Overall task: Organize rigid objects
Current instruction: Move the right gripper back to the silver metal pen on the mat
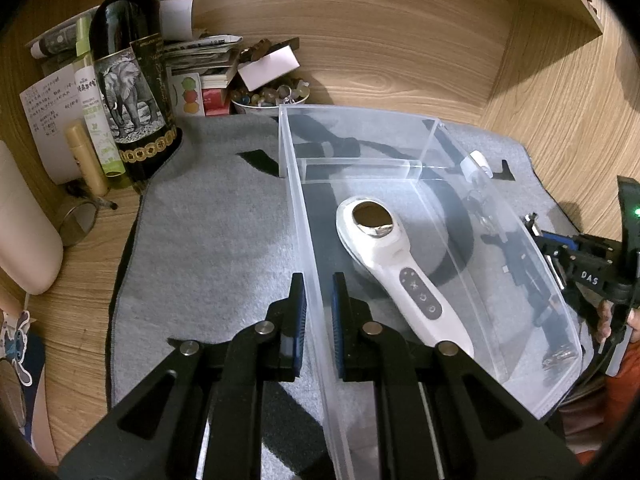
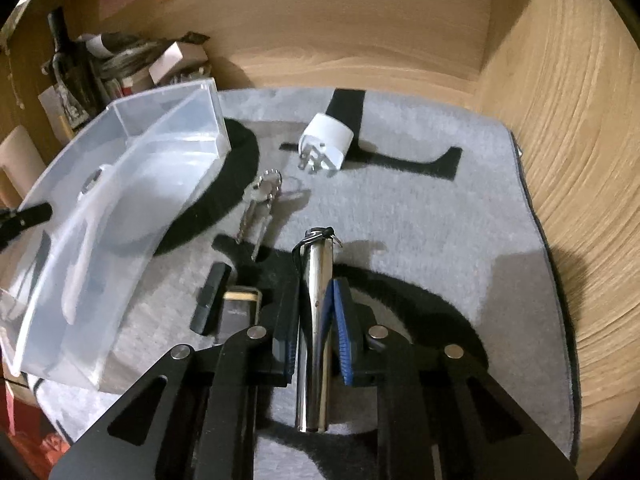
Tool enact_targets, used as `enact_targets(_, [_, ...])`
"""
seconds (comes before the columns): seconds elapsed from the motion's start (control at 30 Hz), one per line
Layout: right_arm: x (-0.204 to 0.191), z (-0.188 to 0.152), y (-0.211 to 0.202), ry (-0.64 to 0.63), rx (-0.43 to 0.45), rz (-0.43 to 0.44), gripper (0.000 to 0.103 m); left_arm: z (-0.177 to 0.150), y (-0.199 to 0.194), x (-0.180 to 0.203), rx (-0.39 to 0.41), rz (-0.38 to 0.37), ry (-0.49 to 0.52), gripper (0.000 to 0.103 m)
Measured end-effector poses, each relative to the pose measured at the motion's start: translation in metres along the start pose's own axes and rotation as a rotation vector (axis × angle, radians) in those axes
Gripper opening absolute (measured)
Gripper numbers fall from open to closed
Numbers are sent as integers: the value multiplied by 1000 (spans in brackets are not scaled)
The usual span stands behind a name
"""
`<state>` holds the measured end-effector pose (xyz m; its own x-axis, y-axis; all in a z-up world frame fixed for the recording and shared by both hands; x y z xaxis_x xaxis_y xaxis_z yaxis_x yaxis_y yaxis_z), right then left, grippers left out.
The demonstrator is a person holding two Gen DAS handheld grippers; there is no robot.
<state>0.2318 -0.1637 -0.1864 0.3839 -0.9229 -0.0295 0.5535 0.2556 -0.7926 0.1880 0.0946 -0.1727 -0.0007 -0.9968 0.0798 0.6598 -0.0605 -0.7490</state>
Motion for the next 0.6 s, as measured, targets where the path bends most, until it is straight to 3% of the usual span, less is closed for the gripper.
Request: enact_targets(0.6, [-24,56,-56,-9,214,41,14,0,0,0,0,-1,0,11])
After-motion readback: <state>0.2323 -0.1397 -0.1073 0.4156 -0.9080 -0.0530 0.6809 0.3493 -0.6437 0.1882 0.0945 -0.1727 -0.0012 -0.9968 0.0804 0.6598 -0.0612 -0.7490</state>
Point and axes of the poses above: each gripper's, at about its wrist camera, not at the fingertips, and y roughly the way its jaws point, x to its right, z to its top, the point moved 10 cm from there along y, roughly the way its jaws point, and after that the axes turned 1 degree about y, right-handed, at the moved point
